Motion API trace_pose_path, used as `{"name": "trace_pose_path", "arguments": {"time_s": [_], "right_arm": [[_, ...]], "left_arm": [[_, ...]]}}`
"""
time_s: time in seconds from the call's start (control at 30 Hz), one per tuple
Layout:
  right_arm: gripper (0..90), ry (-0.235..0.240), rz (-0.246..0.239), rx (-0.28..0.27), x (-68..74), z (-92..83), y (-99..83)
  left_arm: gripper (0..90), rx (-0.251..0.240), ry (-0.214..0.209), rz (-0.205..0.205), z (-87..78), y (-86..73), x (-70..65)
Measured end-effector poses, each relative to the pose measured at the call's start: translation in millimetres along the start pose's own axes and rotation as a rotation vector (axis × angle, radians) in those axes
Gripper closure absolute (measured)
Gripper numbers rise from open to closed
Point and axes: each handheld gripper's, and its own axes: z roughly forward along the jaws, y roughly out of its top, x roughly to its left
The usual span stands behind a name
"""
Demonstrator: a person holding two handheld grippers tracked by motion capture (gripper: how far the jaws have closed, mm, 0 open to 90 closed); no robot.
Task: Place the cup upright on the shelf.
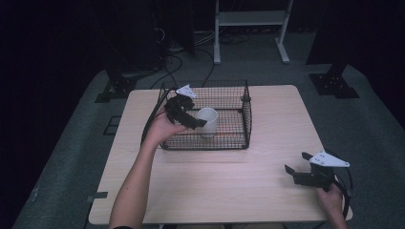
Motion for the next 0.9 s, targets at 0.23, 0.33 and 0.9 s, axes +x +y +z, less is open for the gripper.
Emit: {"name": "trace_pose_path", "arguments": {"time_s": [0.23, 0.33, 0.9], "right_arm": [[13.1, 0.001, -0.001, 0.001, -0.2, 0.2, 0.1], [13.1, 0.0, 0.001, 0.002, -0.2, 0.2, 0.1], [13.1, -0.001, 0.0, 0.002, -0.5, 0.4, 0.2]], "left_arm": [[8.4, -0.016, 0.012, -0.001, -7.1, -9.5, -5.9], [8.4, -0.034, 0.012, -0.004, -11.5, -13.2, -8.7], [8.4, -0.105, 0.025, 0.029, -33.6, -26.0, -35.5]]}}
